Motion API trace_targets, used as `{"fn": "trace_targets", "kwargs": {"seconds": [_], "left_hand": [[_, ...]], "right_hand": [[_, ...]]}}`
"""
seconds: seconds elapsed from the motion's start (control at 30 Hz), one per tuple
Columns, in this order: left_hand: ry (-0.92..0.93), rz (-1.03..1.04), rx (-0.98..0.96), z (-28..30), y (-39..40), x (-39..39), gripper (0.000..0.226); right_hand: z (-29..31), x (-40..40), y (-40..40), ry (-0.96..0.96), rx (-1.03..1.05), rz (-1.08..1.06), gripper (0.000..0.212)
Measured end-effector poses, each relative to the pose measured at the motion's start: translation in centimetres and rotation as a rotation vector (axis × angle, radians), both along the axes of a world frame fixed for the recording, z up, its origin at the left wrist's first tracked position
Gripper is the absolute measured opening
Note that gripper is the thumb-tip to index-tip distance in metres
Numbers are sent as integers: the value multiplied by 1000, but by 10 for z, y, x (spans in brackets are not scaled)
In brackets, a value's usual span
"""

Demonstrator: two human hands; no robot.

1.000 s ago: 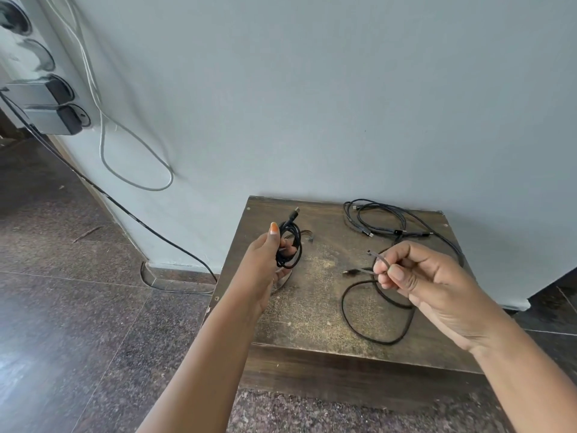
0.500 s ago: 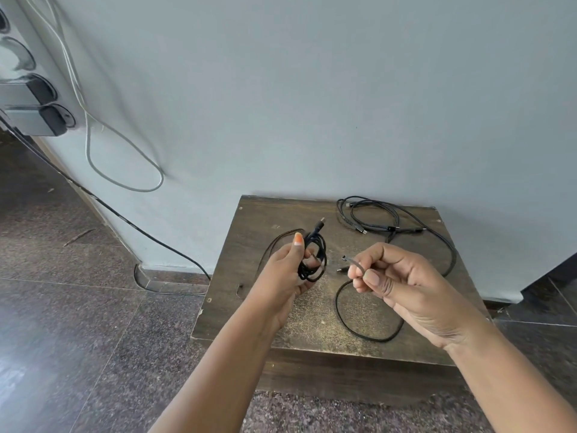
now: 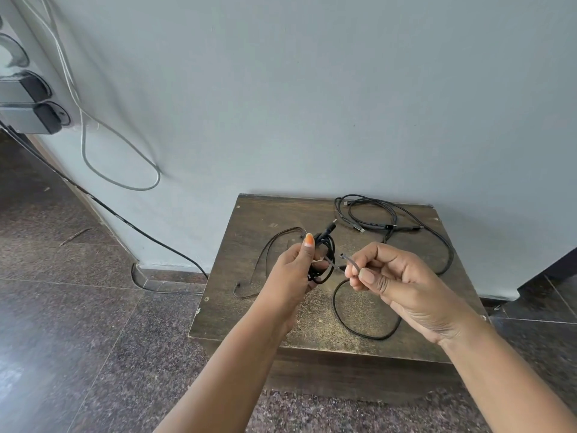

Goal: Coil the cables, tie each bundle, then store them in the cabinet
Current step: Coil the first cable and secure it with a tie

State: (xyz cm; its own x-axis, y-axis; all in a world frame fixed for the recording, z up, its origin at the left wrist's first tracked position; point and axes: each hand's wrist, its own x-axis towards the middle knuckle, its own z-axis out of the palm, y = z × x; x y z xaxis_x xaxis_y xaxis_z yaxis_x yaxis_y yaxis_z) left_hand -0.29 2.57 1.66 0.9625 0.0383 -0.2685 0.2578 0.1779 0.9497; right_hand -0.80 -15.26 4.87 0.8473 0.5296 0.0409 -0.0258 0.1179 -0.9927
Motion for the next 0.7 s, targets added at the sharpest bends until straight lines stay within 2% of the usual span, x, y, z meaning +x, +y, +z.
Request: {"fn": "trace_targets", "kwargs": {"seconds": [0.27, 0.37, 0.4, 0.57, 0.7], "left_hand": [[-4, 11, 68, -1, 2, 0, 43], [-27, 6, 151, 0, 0, 0, 44], [-58, 15, 222, 1, 0, 0, 43], [-318, 4, 853, -1, 1, -1, 34], [-445, -72, 1245, -4, -3, -8, 34]], "right_hand": [[-3, 0, -1, 2, -12, -2, 9], [-3, -1, 2, 0, -3, 25, 19], [-2, -1, 2, 4, -2, 31, 22], [1, 0, 4, 41, 42, -13, 21], [1, 3, 3, 20, 29, -192, 23]]}}
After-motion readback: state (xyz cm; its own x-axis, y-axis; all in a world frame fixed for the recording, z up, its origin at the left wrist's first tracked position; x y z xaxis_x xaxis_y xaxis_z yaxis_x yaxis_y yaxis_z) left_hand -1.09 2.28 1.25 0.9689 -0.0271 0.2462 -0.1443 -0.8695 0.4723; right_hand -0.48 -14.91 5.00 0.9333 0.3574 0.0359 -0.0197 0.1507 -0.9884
